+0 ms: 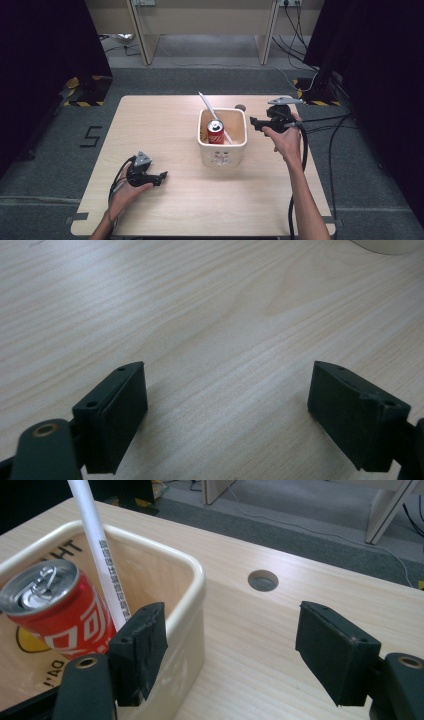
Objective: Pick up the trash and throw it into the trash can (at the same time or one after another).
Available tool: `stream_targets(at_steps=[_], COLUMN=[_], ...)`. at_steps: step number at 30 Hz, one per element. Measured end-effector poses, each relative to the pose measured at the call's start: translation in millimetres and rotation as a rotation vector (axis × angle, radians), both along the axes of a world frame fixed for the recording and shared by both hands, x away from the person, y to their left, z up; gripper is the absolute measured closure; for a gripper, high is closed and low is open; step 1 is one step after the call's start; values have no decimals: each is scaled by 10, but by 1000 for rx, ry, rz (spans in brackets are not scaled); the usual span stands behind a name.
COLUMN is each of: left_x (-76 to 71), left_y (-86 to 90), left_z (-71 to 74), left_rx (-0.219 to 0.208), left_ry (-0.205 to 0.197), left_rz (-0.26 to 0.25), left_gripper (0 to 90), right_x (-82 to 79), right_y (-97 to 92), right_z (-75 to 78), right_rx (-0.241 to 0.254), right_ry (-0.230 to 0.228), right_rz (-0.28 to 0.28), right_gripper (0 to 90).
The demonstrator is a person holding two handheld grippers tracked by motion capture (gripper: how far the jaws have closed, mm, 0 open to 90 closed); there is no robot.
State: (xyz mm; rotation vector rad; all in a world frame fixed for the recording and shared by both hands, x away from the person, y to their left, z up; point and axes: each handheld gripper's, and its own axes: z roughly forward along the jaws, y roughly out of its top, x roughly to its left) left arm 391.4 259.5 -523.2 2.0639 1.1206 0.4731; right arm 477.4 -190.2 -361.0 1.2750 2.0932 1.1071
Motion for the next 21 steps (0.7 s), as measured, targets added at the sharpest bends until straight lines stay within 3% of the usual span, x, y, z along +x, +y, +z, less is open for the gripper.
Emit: stream_targets(at_steps=[11,21], left_x=[0,1], left_y=[-1,0], left_z=[-2,-2], left_rx=[0,1], left_ry=[-2,-3], left_rz=[1,0], left_gripper=[155,154], right_x=[-139,-265], right_y=[-234,-322], right_z=[-140,-229], right_rx=[-5,-19], right_ry=[14,17], right_rz=[-27,-28], right_gripper=[269,269])
